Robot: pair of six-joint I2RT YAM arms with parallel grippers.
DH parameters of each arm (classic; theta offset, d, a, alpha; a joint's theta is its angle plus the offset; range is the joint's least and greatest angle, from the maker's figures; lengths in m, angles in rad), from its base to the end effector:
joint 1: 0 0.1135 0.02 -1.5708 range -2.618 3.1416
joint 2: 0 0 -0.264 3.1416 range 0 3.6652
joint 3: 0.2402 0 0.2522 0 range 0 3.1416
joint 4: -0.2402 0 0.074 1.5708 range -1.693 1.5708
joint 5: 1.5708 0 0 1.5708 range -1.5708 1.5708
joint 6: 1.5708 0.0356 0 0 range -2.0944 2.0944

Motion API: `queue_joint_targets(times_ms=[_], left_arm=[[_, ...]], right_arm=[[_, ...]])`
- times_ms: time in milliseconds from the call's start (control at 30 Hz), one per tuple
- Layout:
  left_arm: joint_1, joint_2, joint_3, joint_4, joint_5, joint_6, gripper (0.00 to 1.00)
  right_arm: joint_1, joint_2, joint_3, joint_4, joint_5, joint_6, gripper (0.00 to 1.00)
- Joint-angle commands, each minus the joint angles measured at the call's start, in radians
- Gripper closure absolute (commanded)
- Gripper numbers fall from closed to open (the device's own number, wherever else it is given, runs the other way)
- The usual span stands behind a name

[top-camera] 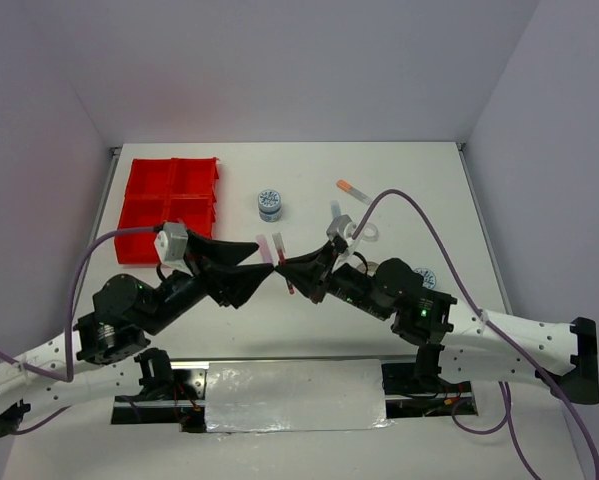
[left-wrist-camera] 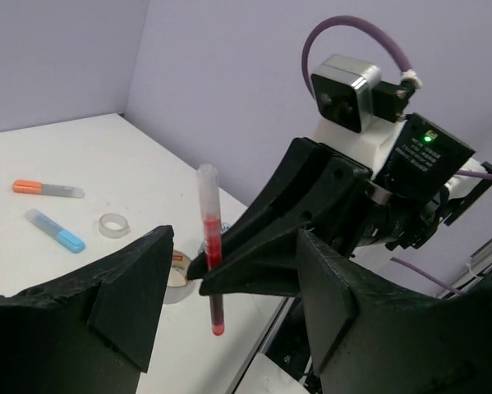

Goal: Sort the stationery into containers
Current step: Place the pen in the storage box.

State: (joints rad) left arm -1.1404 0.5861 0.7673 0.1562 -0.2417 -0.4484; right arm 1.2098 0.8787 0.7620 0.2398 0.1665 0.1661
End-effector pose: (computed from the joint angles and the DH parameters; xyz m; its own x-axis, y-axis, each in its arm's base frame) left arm 0.0631 -0.1170 0.3986 -0.2172 -0.5357 -0.8160 0.7701 0.4196 -0.4805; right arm 0.0797 0.1945 0.3612 -0.1002 0.1963 -0.9754 -0.8598 0.4763 0.1842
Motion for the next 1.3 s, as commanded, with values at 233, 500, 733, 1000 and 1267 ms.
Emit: queue_joint_targets(times_ms=[233, 500, 733, 1000, 1267], left_arm=[[-0.004, 0.103, 0.052, -0.004, -0.05, 0.033, 0.39], [-0.004, 0.126, 0.035, 0.039, -0.041, 0.024, 0.78], [0.005, 0.175, 0.029, -0.078, -0.48, 0.14, 1.0], [0.562, 0.476, 0.063, -0.267, -0.828, -0.078, 1.0], [0.947, 0.782, 0.201, -0.247, -0.346, -0.19, 1.0]], right_arm=[[0.027, -0.004, 0.008, 0.066, -0.061, -0.011, 1.0], [0.036, 0.032, 0.023, 0.058, -0.087, -0.013, 1.0], [0.033, -0.043, -0.059, -0.02, 0.078, 0.016, 0.0], [0.027, -0.231, -0.148, -0.188, 0.209, 0.076, 0.0], [0.027, -0.362, -0.184, -0.312, 0.169, 0.108, 0.0]])
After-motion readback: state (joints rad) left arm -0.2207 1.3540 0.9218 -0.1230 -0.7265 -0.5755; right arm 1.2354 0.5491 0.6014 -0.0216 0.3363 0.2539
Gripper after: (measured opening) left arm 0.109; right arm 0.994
